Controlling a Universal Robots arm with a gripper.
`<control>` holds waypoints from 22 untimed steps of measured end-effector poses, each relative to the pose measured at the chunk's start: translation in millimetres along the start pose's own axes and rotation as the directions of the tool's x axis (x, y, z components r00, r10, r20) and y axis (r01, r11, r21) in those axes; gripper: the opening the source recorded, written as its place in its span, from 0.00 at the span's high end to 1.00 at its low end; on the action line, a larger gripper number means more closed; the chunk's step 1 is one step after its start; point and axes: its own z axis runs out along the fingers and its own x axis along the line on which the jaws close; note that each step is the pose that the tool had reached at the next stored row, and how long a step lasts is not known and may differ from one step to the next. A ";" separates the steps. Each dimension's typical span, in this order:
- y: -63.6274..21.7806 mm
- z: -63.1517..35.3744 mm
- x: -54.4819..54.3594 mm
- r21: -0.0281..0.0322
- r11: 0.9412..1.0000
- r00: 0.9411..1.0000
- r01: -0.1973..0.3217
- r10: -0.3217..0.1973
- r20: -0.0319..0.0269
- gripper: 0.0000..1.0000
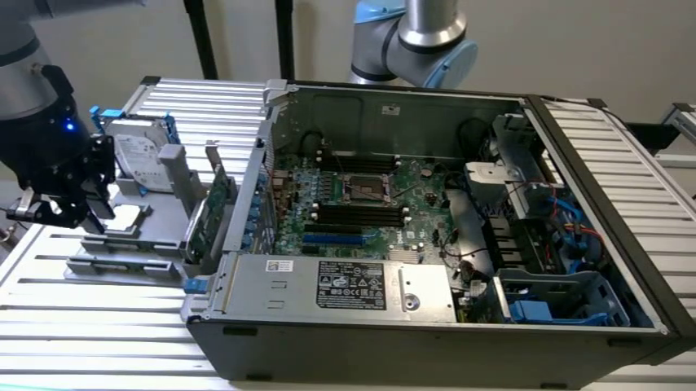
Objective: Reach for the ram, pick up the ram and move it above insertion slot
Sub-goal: 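Pick up the ram and move it above insertion slot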
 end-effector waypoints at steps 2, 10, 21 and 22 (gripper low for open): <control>-0.4 3.8 2.1 0.000 1.000 1.000 0.003 -0.003 0.000 0.69; -1.6 18.2 8.0 0.000 1.000 1.000 0.007 -0.007 0.000 0.69; -2.4 38.2 8.8 0.001 1.000 1.000 0.020 -0.020 0.000 0.69; -2.4 40.1 8.7 0.001 1.000 1.000 0.022 -0.022 0.000 0.69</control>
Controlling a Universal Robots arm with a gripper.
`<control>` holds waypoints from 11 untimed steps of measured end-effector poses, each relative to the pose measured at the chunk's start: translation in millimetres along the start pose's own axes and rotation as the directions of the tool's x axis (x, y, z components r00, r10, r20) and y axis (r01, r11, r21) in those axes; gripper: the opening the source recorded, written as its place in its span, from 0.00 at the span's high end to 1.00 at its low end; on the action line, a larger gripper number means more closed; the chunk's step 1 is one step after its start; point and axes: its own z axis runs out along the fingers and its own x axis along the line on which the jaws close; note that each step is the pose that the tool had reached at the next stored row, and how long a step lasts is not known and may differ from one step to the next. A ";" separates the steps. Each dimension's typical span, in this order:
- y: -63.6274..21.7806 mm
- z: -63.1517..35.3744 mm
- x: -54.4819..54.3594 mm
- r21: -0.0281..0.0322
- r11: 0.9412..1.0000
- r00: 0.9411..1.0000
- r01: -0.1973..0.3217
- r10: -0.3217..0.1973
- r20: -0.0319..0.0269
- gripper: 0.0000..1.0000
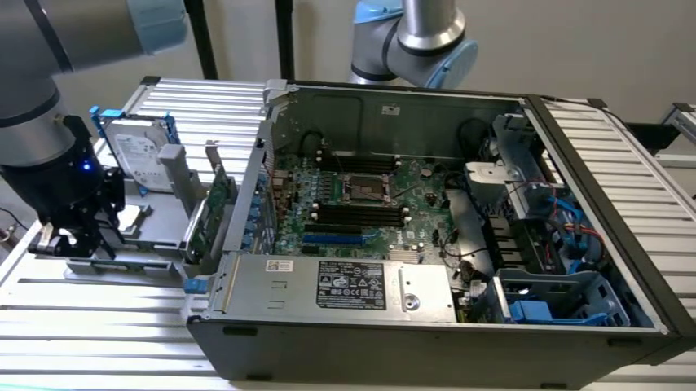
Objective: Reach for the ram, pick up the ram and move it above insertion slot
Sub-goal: 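Pick up the ram and move it above insertion slot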
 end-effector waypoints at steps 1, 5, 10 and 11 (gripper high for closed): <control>0.0 1.8 0.0 0.000 1.000 1.000 0.002 -0.002 0.000 0.69; -0.3 9.0 0.0 0.000 1.000 1.000 0.008 -0.008 0.000 0.69; -0.5 18.1 0.1 0.000 1.000 1.000 0.017 -0.017 -0.001 0.69; -0.6 19.9 0.1 0.000 1.000 1.000 0.019 -0.019 -0.001 0.69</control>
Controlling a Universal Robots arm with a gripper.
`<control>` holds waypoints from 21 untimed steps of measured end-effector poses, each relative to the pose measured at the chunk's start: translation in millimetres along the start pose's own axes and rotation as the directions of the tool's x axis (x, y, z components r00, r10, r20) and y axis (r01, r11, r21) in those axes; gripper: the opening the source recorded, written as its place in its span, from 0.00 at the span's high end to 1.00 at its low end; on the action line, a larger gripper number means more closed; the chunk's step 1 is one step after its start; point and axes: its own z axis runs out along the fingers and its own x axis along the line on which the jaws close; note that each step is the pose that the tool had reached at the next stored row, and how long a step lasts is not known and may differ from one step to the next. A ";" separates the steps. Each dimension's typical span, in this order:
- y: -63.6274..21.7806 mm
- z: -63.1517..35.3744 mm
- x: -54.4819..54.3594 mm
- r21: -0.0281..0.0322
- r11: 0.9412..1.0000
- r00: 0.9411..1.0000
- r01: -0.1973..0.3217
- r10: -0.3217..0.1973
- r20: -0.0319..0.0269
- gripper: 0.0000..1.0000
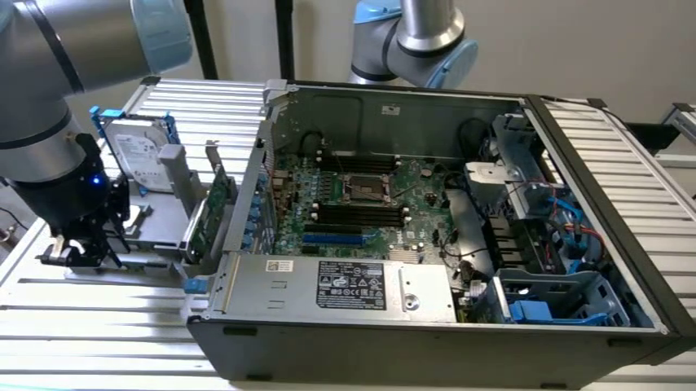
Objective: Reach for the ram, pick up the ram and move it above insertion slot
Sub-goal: 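Pick up the ram and move it above insertion slot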
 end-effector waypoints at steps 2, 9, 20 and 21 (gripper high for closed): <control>-0.1 3.5 -0.1 0.000 1.000 1.000 0.005 -0.005 0.000 0.69; -0.1 10.6 -3.0 0.001 1.000 1.000 0.018 -0.018 0.000 0.69; -0.3 21.5 -3.3 0.001 0.999 0.999 0.036 -0.036 -0.001 0.69; -0.4 22.2 -3.3 0.001 0.999 0.999 0.037 -0.037 -0.001 0.69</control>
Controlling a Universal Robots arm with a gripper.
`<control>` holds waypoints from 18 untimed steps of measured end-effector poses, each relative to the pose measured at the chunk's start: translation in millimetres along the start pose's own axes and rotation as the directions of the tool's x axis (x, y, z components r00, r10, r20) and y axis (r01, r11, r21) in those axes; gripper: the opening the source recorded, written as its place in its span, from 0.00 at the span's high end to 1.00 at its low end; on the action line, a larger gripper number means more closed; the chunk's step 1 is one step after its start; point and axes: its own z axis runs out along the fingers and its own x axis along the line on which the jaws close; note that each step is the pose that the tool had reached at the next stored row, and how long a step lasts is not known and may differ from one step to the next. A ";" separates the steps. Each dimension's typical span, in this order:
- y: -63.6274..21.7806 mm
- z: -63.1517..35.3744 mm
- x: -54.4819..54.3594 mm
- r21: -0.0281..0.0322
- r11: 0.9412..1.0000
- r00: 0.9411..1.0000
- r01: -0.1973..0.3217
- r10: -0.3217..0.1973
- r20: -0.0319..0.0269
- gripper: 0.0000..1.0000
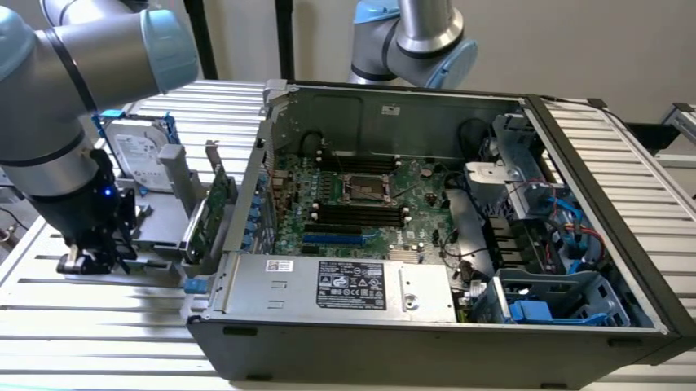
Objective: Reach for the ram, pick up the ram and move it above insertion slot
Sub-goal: 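Pick up the ram and move it above insertion slot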
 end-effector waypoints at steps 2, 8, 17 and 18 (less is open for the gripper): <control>0.0 1.0 0.0 0.000 1.000 1.000 0.003 -0.003 0.000 0.69; -0.1 1.8 0.0 0.000 1.000 1.000 0.006 -0.006 0.000 0.78; 0.0 2.0 0.0 0.000 1.000 1.000 0.006 -0.006 0.000 0.87; 0.0 2.0 0.0 0.000 1.000 1.000 0.006 -0.006 0.000 0.87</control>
